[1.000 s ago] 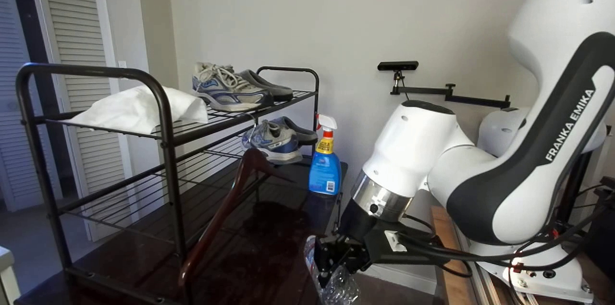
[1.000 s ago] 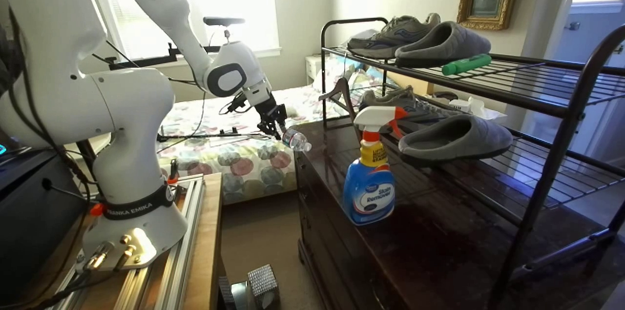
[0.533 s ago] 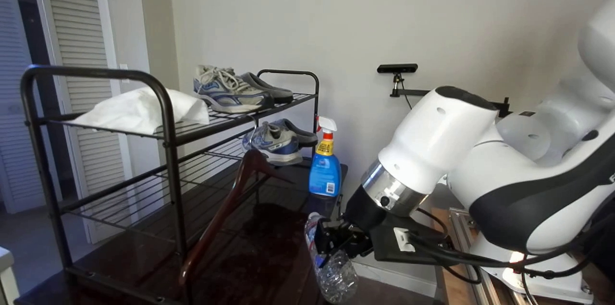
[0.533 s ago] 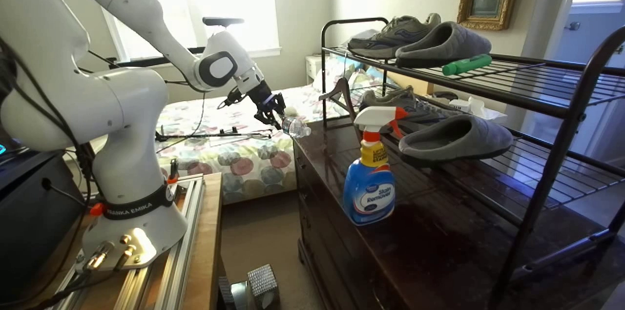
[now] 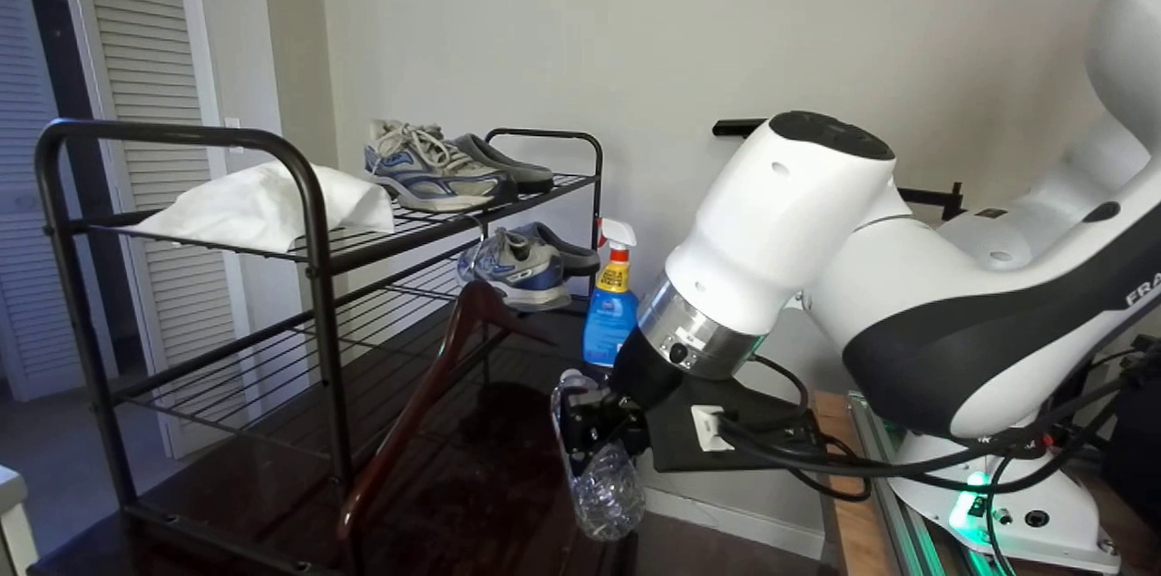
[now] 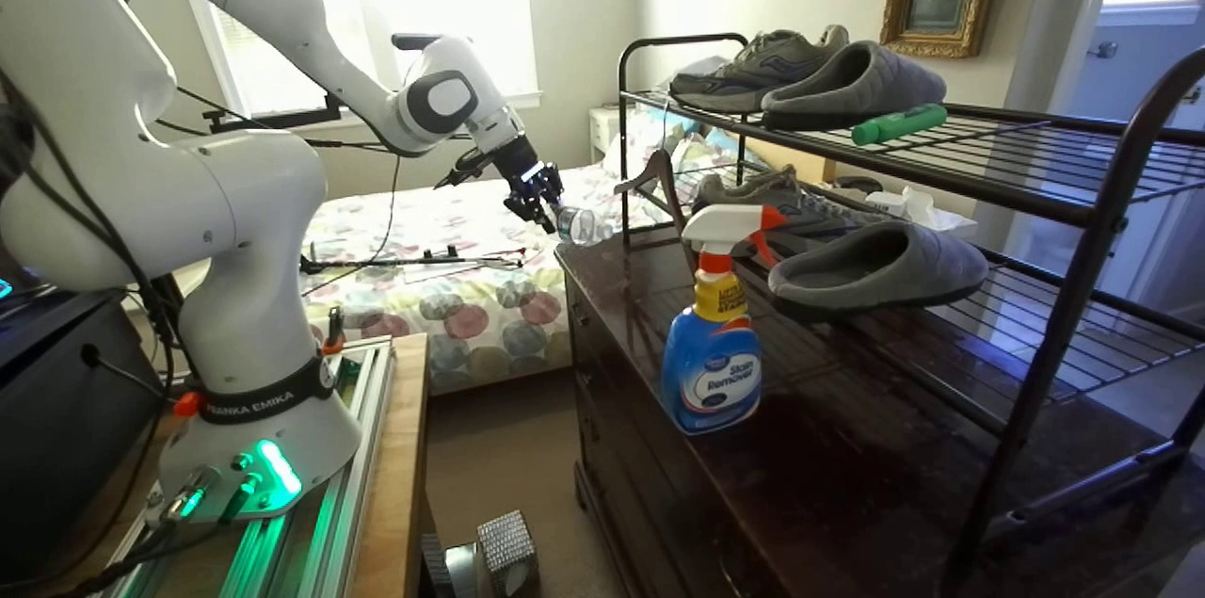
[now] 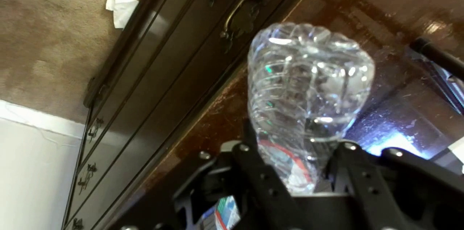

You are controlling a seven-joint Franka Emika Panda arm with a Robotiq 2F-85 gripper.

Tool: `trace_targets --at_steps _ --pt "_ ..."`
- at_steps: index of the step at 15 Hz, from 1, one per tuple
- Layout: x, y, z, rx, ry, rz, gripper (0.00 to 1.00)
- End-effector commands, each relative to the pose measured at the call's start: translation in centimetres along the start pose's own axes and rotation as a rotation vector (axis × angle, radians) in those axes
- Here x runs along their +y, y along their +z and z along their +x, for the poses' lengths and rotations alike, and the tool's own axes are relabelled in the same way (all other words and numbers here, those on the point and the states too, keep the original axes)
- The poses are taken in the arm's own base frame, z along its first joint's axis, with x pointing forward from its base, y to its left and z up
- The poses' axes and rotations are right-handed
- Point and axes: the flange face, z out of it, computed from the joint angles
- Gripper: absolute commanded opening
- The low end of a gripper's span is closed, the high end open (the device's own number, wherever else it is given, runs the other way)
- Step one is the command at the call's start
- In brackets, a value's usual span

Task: Put the water bottle on the topmost shelf.

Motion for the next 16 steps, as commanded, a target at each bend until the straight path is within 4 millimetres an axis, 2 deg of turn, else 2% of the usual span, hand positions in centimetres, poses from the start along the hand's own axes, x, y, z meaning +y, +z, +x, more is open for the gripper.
trace_targets --at_steps 1,2,4,6,9,16 --pt "-2.3 -2.0 1.4 0.165 -0.002 -0.021 0.14" --pt "-2.5 -3.3 2.0 0.177 0.001 -0.021 0.14" --pt "-3.9 -4.2 3.7 0.208 0.005 -0.031 0.14" --pt "-5.0 -6.1 5.4 0.238 0.028 -0.03 0.14" --pt "-6.2 -9.8 7.9 0.274 0.071 -0.036 0.14" --pt "-7.7 -20.9 14.4 0.362 0.172 -0.066 0.14"
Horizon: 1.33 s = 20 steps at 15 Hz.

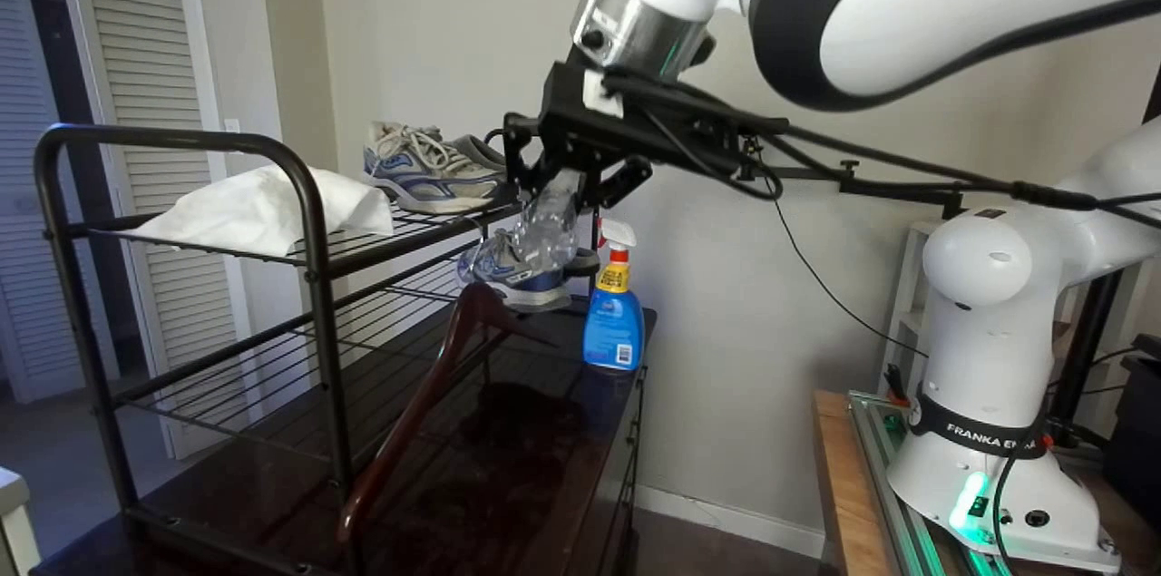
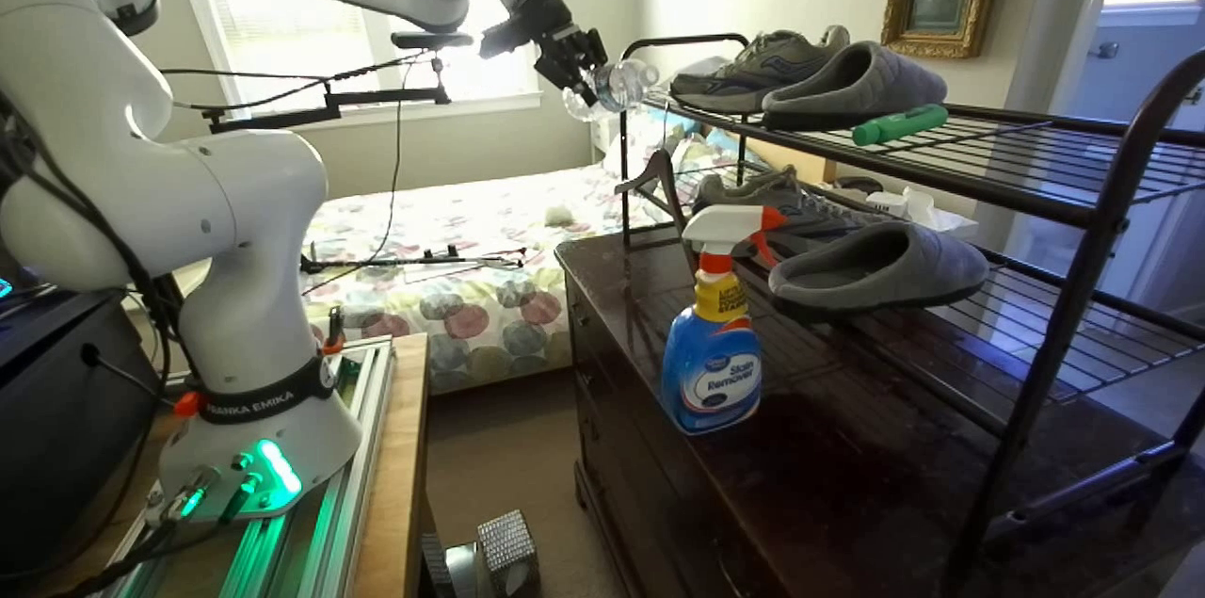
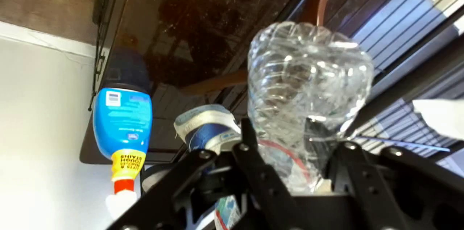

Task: Put the water bottle on the topmost shelf.

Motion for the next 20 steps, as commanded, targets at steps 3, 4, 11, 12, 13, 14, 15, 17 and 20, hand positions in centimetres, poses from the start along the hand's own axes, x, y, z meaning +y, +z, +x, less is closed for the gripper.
trace_targets --at_steps 3,4,11,12,13,14,15,17,20 --pt "-0.7 -3.8 3.3 0.041 0.026 0.004 0.39" --pt "-0.9 -4.7 4.0 0.043 0.02 0.015 0.39" --pt "-2.8 -4.3 4.5 0.184 -0.022 0.032 0.14" --pt "-3.8 -4.3 5.1 0.227 -0.031 0.045 0.14" --pt "-4.9 -4.4 5.7 0.266 -0.038 0.061 0.14" --pt "-6.1 -4.3 6.4 0.31 -0.047 0.074 0.14" --pt "-7.2 -4.3 6.9 0.354 -0.057 0.088 0.14" --pt "-9.3 -4.5 8.9 0.403 -0.069 0.109 0.14" --pt "-11.4 -6.0 13.7 0.446 -0.081 0.124 0.14"
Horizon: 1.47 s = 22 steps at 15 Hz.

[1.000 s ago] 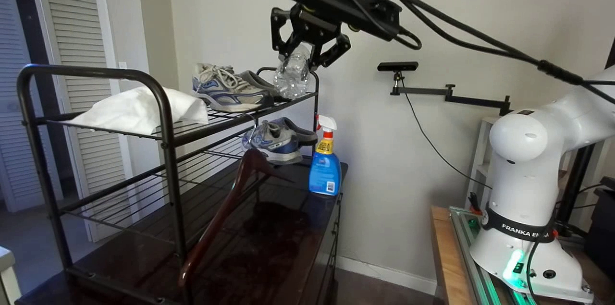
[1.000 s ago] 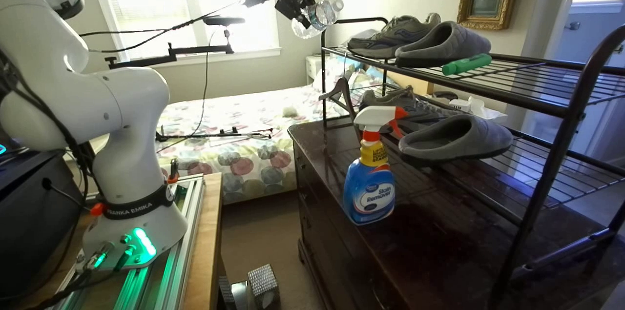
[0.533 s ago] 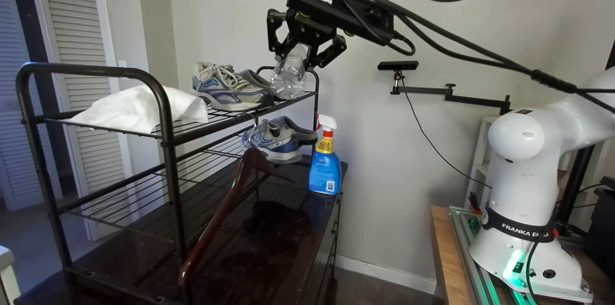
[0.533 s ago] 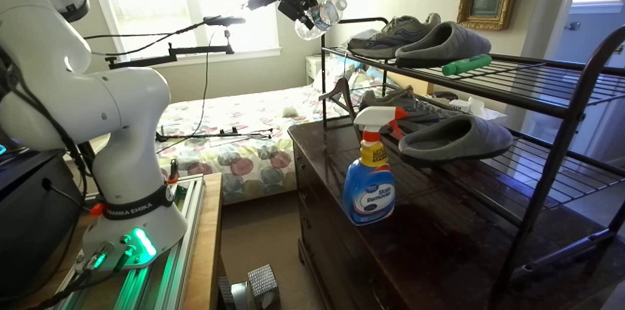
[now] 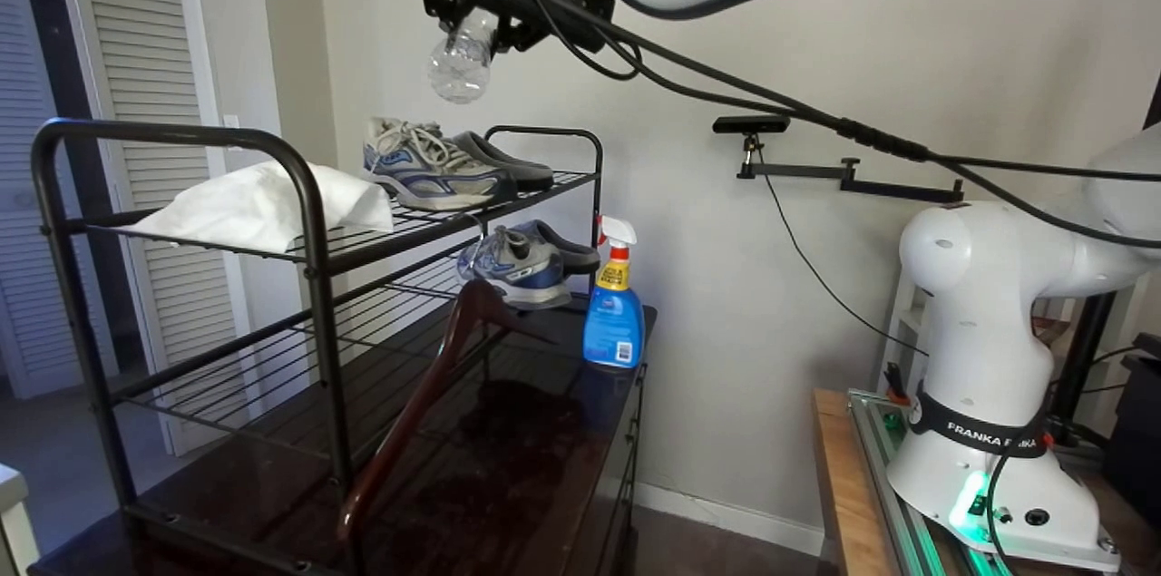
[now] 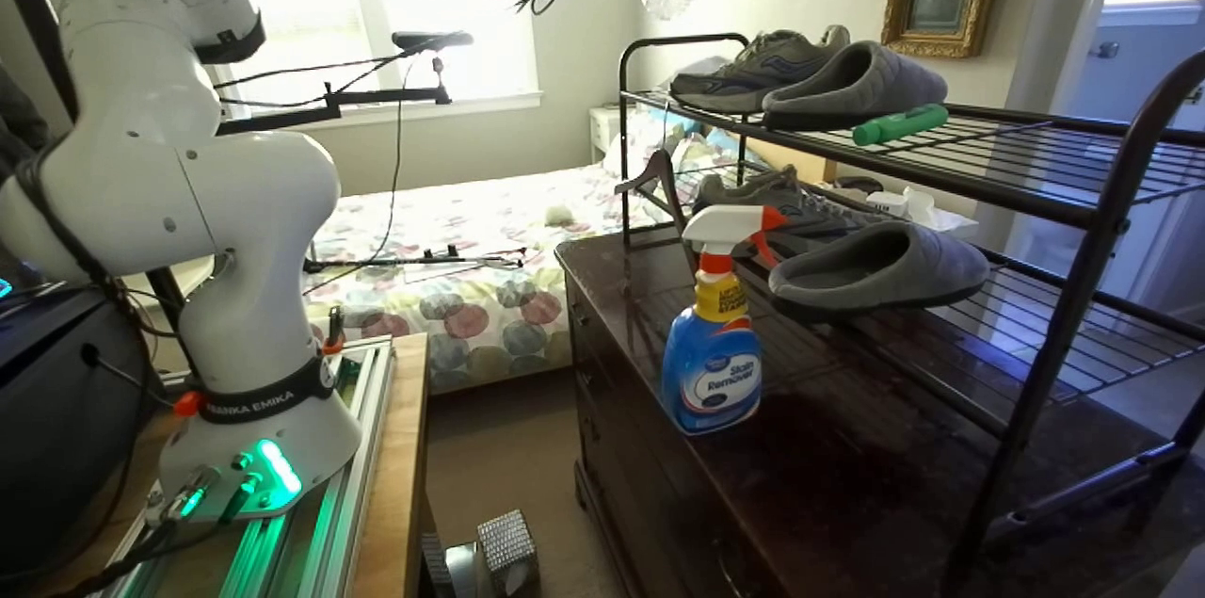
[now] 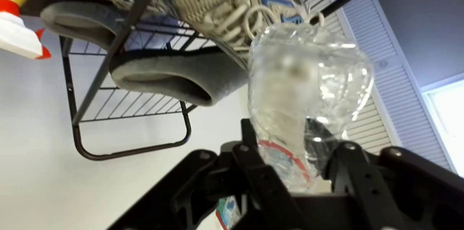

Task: Put the water bottle on the topmost shelf.

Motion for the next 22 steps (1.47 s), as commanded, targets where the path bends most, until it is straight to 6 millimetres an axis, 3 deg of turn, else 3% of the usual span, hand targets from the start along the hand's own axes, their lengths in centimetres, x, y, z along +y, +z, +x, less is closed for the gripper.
trace_targets --at_steps 1,4,9,10,14,15,22 --pt "-2.5 -0.1 6.1 0.049 -0.046 0.04 0.14" --pt "-3.0 -0.2 10.7 0.073 -0.183 0.057 0.14" --pt "-3.2 1.6 15.3 0.138 -0.216 -0.043 0.14" --pt "-2.6 1.4 13.9 0.12 -0.213 -0.013 0.39" --pt "-2.7 2.3 15.1 0.137 -0.207 -0.035 0.39" --pt "-2.7 2.7 15.1 0.136 -0.22 -0.034 0.14" --pt "-1.7 6.1 20.0 0.08 -0.38 -0.096 0.14"
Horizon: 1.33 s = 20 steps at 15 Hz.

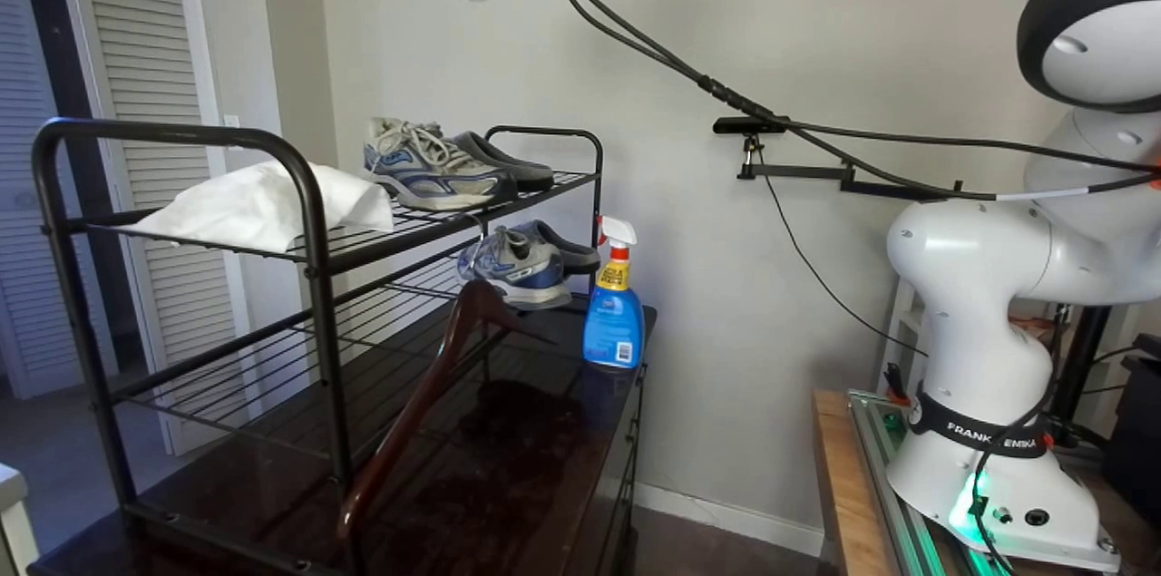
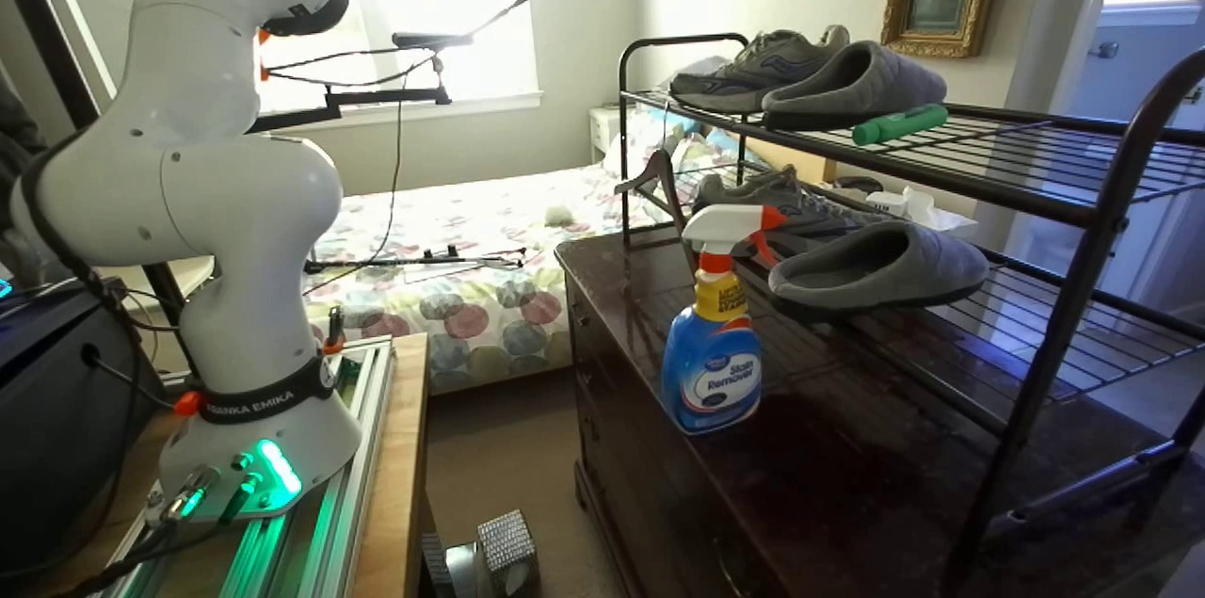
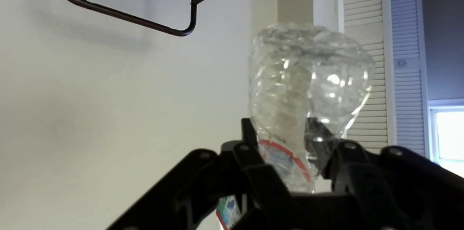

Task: Put the water bottle on the topmost shelf.

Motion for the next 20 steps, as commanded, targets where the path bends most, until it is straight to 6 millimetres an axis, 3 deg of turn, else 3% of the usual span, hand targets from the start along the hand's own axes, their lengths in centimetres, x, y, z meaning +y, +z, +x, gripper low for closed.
trace_targets --at_steps 1,5,8,11,14,18,19,20 --pt "0.5 1.6 2.7 -0.039 -0.095 -0.017 0.14" --pt "0.4 5.9 3.0 -0.098 -0.221 -0.125 0.14" --pt "-0.1 9.5 0.7 -0.196 -0.333 -0.181 0.14" --pt "-0.8 11.5 -1.2 -0.273 -0.403 -0.198 0.14" --pt "-1.3 12.2 -3.3 -0.356 -0.437 -0.192 0.14" --pt "-2.0 10.7 -4.3 -0.432 -0.434 -0.12 0.14" --pt "-2.5 12.0 -5.2 -0.394 -0.44 -0.156 0.39" --pt "-2.6 11.6 -5.2 -0.406 -0.443 -0.142 0.39"
